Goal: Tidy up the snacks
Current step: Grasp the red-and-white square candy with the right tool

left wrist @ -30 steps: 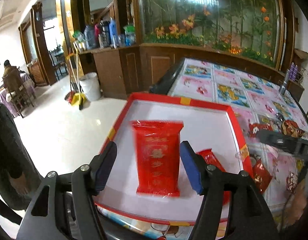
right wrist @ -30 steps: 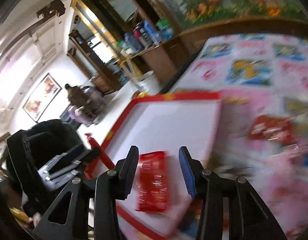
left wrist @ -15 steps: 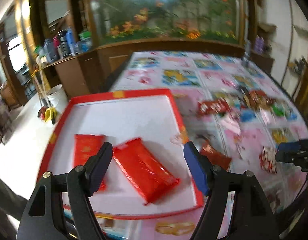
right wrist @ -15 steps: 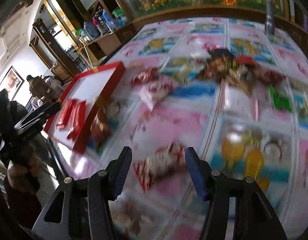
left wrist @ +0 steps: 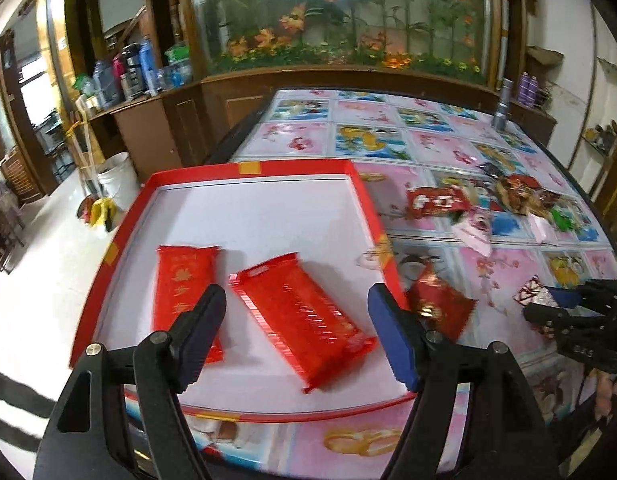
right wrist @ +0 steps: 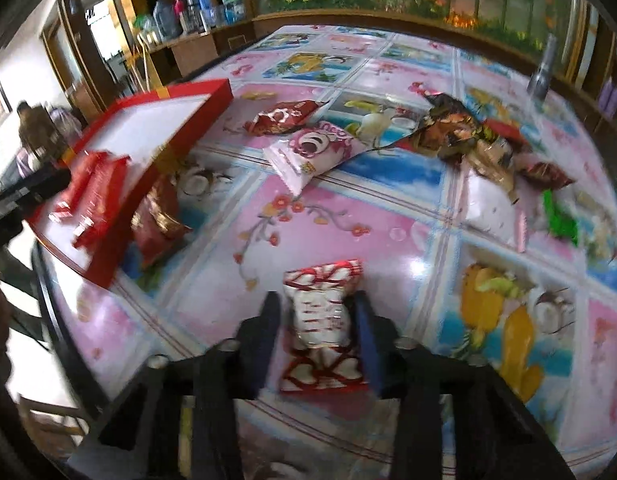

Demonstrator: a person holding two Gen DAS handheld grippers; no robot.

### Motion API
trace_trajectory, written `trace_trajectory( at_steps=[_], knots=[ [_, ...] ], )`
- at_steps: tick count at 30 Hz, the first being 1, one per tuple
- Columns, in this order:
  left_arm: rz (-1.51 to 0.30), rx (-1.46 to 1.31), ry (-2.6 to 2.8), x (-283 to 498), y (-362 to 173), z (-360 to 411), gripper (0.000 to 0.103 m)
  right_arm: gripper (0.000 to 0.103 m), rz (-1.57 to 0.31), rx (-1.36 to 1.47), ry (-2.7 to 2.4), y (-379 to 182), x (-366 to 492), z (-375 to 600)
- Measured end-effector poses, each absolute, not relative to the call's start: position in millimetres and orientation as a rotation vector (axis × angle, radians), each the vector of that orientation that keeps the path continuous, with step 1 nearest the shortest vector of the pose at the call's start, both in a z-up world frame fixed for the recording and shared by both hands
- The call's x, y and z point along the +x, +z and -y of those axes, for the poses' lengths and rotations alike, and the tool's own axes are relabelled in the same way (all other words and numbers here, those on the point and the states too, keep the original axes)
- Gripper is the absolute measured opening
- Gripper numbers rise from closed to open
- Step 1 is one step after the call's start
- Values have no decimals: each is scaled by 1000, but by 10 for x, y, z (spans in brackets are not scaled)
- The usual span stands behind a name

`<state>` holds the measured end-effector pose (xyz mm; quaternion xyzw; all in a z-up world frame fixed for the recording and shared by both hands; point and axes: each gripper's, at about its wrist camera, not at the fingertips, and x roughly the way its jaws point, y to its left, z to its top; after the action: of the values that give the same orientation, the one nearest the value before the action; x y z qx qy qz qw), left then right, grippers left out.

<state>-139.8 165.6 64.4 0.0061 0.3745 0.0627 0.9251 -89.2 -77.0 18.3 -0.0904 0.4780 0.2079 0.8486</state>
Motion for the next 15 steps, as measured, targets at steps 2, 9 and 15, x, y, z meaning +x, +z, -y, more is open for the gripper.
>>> trace_trajectory(
  at_steps=[2, 9, 15],
  knots=[
    [-766, 34, 83, -1392, 668, -1506, 73, 30, -1006, -200, 442, 172, -891, 798],
    [-840, 36, -72, -1245, 592, -969, 73, 30, -984, -196, 400, 166, -889, 1024],
    [-912, 35, -136, -1060, 428, -633, 73, 31, -982, -145, 385, 172, -858, 1222]
  ],
)
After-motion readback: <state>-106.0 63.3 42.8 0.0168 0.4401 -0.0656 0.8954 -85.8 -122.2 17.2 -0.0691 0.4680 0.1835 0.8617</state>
